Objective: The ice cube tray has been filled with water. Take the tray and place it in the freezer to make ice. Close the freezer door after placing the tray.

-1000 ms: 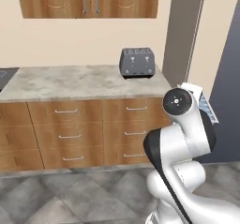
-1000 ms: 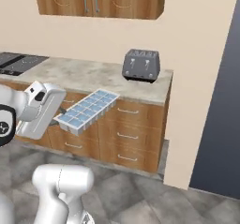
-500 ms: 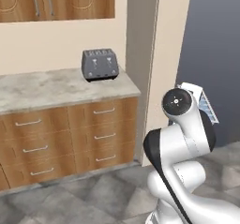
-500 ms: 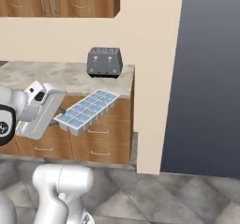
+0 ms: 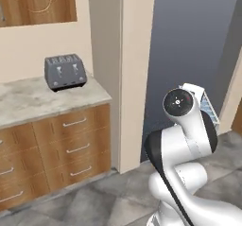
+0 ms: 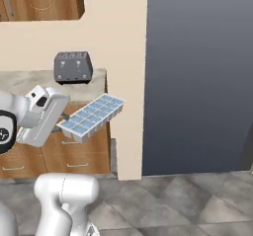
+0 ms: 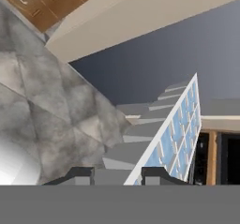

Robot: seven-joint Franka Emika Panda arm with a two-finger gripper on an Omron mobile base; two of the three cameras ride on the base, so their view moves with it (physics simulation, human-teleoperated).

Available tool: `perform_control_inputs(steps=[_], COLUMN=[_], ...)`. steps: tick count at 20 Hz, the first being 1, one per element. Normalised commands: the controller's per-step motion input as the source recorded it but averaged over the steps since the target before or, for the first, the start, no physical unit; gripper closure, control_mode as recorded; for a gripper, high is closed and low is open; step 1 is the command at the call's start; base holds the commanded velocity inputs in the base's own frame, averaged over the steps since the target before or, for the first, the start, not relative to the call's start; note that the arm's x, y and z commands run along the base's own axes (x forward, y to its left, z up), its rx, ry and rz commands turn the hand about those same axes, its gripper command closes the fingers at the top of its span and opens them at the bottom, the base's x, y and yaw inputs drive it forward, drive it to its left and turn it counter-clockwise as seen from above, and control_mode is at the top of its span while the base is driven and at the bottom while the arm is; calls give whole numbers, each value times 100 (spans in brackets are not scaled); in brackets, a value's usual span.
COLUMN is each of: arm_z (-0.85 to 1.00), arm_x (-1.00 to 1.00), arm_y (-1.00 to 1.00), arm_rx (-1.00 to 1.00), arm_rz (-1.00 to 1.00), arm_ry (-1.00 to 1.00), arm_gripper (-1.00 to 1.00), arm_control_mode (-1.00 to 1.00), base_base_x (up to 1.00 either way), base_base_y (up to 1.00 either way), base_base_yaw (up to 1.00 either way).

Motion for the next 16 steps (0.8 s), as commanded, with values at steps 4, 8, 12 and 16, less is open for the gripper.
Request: perform_control_inputs(steps=[4, 8, 12, 16], arm_z=[0, 0, 0, 0], arm_x=[0, 0, 0, 0], arm_y=[0, 0, 0, 0], arm_rx=[0, 0, 0, 0], arm_rz=[0, 0, 0, 0], arm_ry=[0, 0, 0, 0], arm_gripper=[100, 100, 100, 100], arm_control_mode=[100, 100, 100, 100], base_base_x=[-63, -45, -31, -31], base_base_y=[-1, -2, 0, 0], base_base_yaw=[-65, -74, -81, -79])
